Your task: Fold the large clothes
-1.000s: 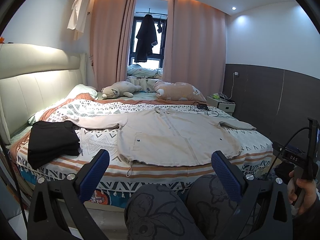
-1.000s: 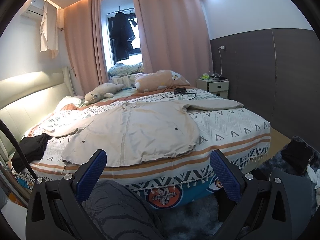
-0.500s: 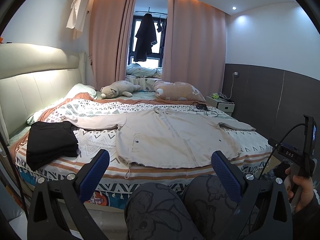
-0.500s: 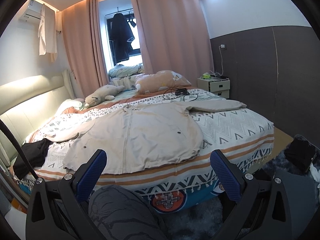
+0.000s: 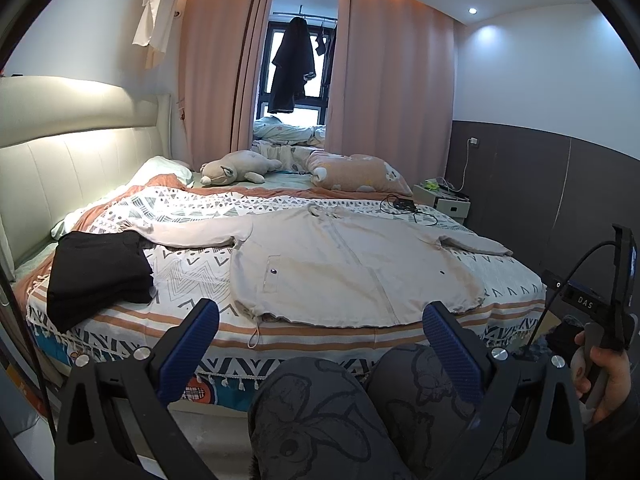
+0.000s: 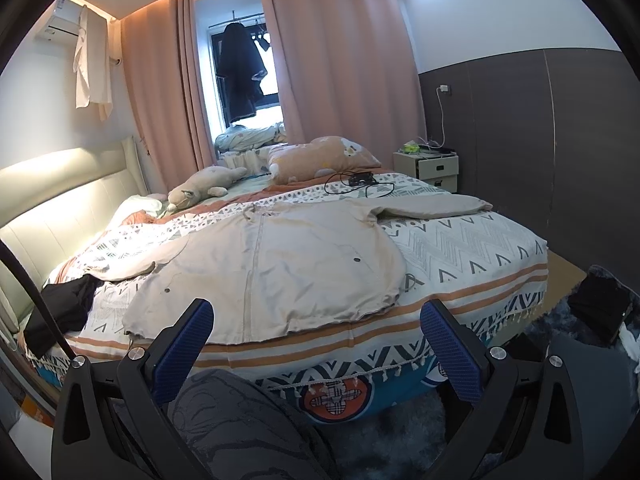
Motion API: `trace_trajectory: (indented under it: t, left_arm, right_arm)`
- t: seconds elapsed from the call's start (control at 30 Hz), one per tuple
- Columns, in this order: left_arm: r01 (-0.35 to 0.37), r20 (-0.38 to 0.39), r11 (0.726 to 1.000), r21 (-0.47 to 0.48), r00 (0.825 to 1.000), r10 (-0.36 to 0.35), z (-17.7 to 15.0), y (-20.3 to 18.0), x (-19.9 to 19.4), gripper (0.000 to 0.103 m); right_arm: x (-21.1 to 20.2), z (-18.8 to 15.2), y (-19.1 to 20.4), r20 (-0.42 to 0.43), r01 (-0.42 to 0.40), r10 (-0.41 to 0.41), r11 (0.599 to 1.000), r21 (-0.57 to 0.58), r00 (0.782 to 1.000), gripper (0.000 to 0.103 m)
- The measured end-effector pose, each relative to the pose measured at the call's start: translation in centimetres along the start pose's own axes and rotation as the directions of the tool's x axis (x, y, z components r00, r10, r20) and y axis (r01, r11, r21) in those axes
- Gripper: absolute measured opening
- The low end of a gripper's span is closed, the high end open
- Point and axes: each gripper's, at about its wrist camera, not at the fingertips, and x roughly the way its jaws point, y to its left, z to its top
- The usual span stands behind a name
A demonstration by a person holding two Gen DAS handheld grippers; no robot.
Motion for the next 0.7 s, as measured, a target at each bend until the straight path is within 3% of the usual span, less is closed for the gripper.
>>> trace_trajectory:
  t: [0.33,0.7]
  left_arm:
    - [-0.005,-0.015,1.000,0.004,1.000,0.005,1.1,0.7,3.1,0.103]
    - [-0.077,-0.042,0.996,-0.043,0.996,0.076,4.0,3.8,10.6,0.103]
  right_arm:
    - [3.2,1.0,1.4,-0.013,-0.015,0.015,0.999,-0.043,1.000,0.103]
    - [11.8,4.0,3.3,-0.066,-0.016,0.014,0.999,-0.030,0.998,0.103]
